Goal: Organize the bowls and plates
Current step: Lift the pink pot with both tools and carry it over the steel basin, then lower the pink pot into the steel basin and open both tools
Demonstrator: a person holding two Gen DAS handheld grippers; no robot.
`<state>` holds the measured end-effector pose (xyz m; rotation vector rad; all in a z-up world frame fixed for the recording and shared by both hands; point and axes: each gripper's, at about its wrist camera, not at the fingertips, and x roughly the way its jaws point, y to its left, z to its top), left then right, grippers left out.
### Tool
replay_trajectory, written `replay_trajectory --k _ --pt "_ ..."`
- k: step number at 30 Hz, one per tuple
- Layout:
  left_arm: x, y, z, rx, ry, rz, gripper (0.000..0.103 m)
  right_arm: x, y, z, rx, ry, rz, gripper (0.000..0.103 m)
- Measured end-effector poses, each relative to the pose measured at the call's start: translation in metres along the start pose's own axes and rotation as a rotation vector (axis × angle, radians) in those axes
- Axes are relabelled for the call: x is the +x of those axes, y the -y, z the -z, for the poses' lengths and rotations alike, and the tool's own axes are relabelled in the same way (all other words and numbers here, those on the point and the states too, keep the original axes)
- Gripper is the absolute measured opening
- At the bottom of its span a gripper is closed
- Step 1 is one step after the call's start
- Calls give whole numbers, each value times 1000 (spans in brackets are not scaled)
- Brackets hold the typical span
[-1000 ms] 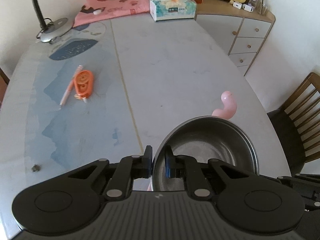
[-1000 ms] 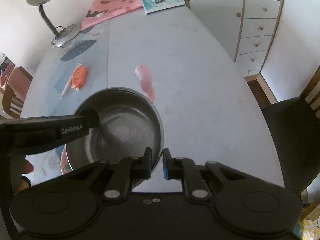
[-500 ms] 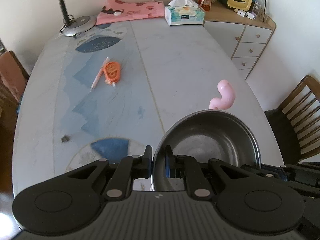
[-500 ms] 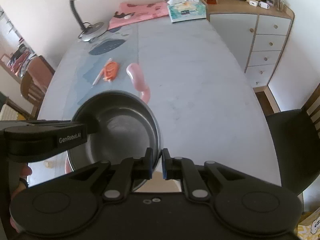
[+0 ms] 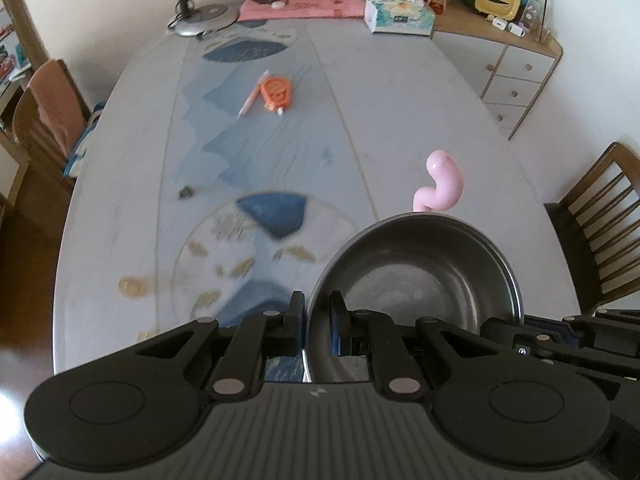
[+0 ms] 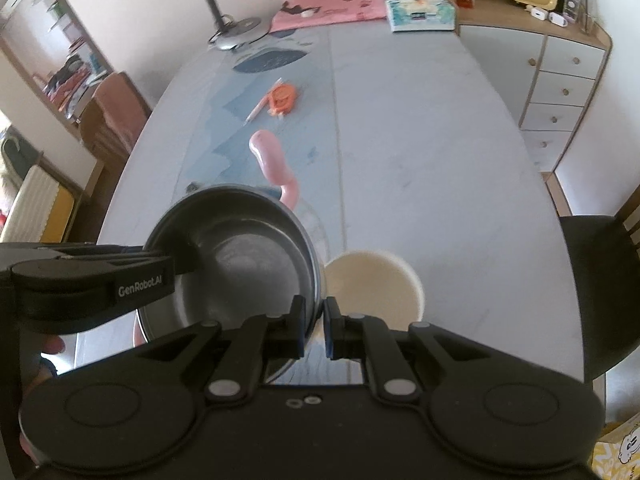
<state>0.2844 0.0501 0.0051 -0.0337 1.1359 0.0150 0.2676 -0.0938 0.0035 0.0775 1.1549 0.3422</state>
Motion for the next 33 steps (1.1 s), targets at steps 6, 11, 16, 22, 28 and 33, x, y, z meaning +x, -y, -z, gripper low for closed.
replay_trajectory --k 6,11,16,22,28,33 --pt "-5 -13 37 -12 -40 -11 12 4 -20 27 -28 -44 -3 10" --pt "-5 -23 63 -19 -74 -9 12 5 -32 50 -47 -77 -4 10" --pt "-1 -30 87 -30 -101 -4 12 9 -41 69 -60 -106 1 9" --pt "14 -37 116 -49 -158 7 12 24 -46 91 -66 -156 10 9" --pt "28 -39 138 -65 -219 3 12 35 -48 106 -72 -201 8 9" --pt "38 -42 146 -76 -253 -5 12 48 -46 109 -67 -250 -2 9"
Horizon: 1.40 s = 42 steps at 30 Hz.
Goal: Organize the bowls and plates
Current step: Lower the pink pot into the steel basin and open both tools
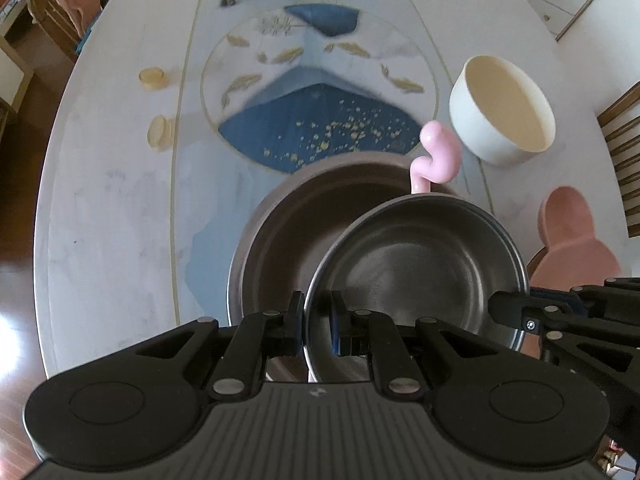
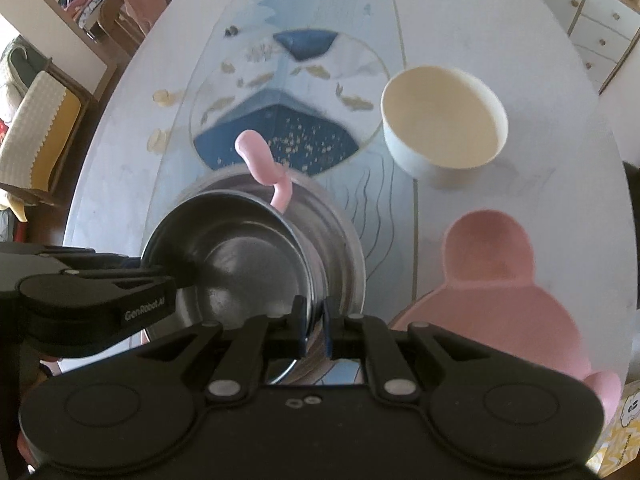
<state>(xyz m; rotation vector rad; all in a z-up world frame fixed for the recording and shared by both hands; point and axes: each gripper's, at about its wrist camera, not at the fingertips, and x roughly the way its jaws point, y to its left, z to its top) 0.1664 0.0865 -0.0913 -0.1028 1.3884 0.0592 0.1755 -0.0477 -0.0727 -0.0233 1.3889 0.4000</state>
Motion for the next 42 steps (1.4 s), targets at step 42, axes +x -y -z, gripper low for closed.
replay_trajectory --k 42 --pt "-1 -16 -1 29 55 5 32 2 -9 -4 -11 10 -57 26"
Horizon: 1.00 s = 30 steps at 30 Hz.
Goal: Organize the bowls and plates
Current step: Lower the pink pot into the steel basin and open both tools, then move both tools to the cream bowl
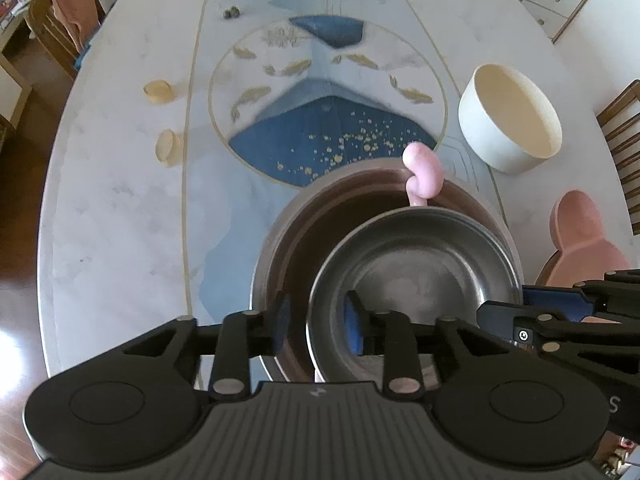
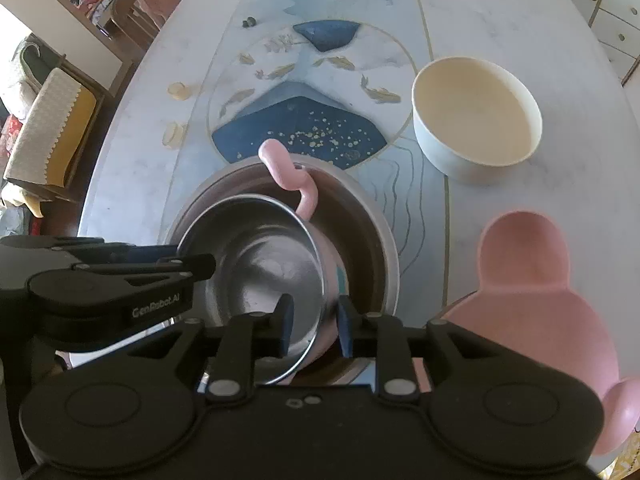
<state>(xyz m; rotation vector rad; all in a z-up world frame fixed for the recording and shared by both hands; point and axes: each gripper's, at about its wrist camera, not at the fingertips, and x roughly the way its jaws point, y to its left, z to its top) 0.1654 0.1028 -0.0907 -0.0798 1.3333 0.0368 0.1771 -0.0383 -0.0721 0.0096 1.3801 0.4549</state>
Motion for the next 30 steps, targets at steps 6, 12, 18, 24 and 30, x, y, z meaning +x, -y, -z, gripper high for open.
replay_trajectory --k 6,12,18,24,30 --pt "-24 1 2 20 76 7 47 -21 -2 2 -24 52 -35 29" --pt "-51 8 -2 55 172 14 48 -52 0 2 -75 131 -50 36" --pt "-69 24 -11 106 269 28 59 -77 18 -4 -73 221 -32 44" --pt "-72 46 -33 147 327 51 73 -88 52 -20 -26 291 7 58" --pt "-63 68 -67 145 341 82 74 -87 91 -41 30 329 34 72"
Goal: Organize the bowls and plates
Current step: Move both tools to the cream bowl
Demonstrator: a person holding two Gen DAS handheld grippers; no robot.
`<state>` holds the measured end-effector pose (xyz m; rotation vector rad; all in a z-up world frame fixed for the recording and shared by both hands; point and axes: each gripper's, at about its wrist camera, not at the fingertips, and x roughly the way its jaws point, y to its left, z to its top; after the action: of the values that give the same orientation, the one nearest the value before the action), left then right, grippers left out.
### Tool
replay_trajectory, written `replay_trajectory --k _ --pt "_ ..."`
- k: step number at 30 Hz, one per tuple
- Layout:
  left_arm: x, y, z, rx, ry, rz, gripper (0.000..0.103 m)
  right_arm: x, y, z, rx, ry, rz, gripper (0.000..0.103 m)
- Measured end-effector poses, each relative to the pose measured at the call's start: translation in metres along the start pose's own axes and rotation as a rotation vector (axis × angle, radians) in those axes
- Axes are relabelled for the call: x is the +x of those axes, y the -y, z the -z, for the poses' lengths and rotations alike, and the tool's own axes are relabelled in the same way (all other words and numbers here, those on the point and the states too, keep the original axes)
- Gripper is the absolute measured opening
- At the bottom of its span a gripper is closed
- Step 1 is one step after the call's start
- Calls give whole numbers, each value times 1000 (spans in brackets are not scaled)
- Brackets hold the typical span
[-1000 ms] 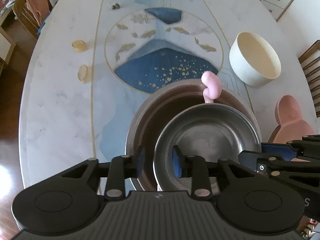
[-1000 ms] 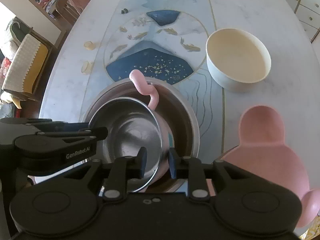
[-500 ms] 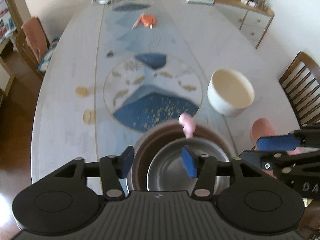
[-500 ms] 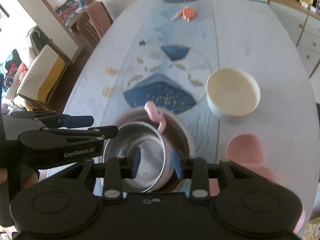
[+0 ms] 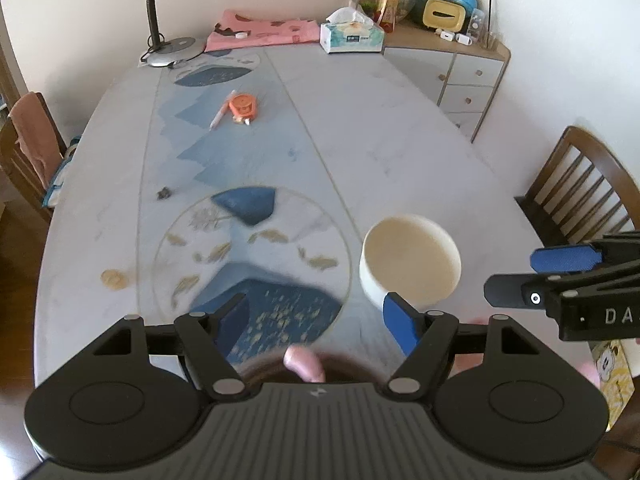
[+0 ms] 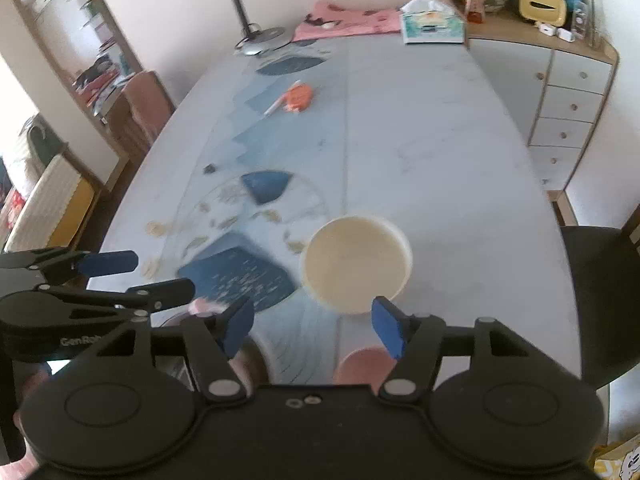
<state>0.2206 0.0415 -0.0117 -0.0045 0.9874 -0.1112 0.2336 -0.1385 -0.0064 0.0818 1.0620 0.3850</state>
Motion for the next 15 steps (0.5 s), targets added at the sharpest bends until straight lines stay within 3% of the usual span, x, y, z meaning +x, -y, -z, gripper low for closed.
replay_trajectory --k 4,15 --pt "21 9 -17 -17 -7 5 74 12 21 -11 27 -5 11 79" --pt "102 28 -44 -32 -120 -23 74 69 58 -28 95 -93 25 79"
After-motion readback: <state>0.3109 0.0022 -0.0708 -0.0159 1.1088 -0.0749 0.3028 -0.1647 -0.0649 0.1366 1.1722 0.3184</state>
